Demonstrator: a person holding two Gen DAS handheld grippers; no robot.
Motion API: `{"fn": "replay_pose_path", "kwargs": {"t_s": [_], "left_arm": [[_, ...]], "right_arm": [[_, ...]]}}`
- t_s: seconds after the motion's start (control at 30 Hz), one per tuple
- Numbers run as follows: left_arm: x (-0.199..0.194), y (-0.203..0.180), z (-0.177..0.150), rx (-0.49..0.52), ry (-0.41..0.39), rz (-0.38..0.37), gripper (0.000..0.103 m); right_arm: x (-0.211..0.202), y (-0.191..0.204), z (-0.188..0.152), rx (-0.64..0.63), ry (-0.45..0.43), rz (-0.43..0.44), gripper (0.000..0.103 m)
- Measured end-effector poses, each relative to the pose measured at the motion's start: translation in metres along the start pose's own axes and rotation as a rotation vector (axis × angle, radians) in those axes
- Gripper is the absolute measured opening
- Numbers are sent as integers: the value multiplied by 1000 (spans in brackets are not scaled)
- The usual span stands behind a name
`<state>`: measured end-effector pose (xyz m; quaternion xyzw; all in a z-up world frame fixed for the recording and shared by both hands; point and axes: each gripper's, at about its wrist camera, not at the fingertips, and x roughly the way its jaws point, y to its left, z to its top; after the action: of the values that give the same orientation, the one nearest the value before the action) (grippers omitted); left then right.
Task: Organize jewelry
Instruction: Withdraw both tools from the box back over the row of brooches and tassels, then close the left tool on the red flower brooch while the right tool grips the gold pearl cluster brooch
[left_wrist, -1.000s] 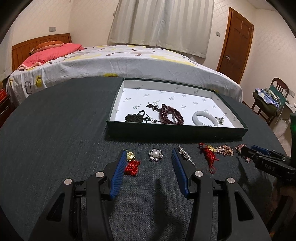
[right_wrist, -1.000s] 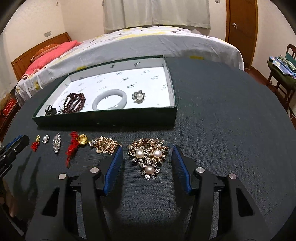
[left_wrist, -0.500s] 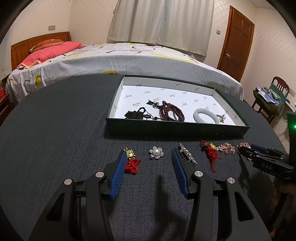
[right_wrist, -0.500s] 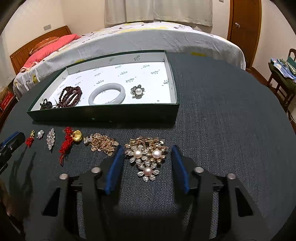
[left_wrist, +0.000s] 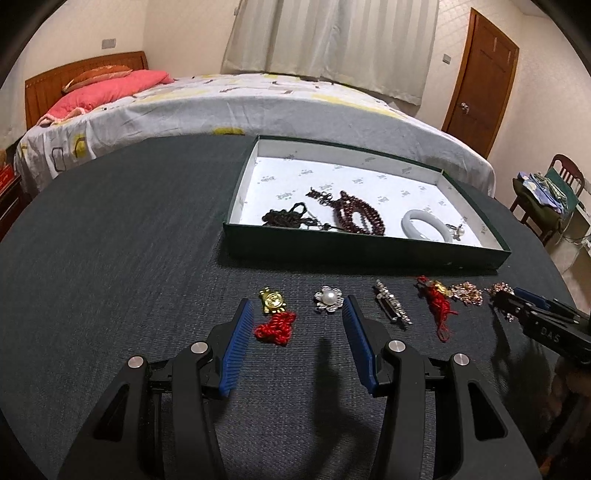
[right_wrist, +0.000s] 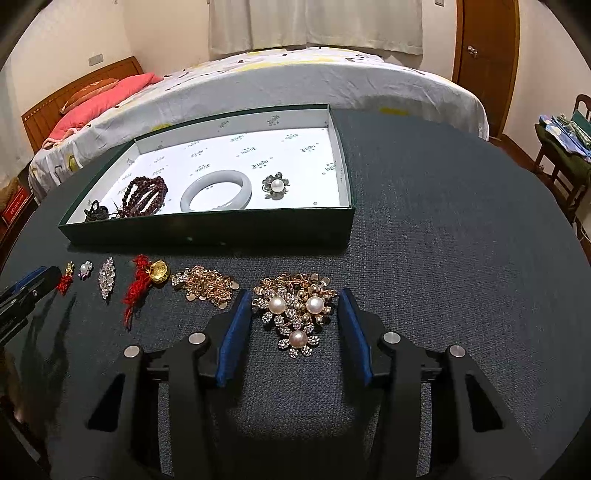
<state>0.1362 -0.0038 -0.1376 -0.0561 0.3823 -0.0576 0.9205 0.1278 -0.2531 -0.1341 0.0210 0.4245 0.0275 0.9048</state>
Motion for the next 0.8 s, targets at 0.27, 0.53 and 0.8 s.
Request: {"fn": "replay_pose_path", "kwargs": {"t_s": [0.27,0.53,0.8], "left_arm": [[13,6,1,-11,73,-10,32],[12,9,0,-5,79,-9,16],[6,4,0,29,47,-16,7]], "right_arm": [[0,0,1,6,4,6,48],[0,0,1,4,5,8,48],[-2,1,-1,8,-7,16,48]]}}
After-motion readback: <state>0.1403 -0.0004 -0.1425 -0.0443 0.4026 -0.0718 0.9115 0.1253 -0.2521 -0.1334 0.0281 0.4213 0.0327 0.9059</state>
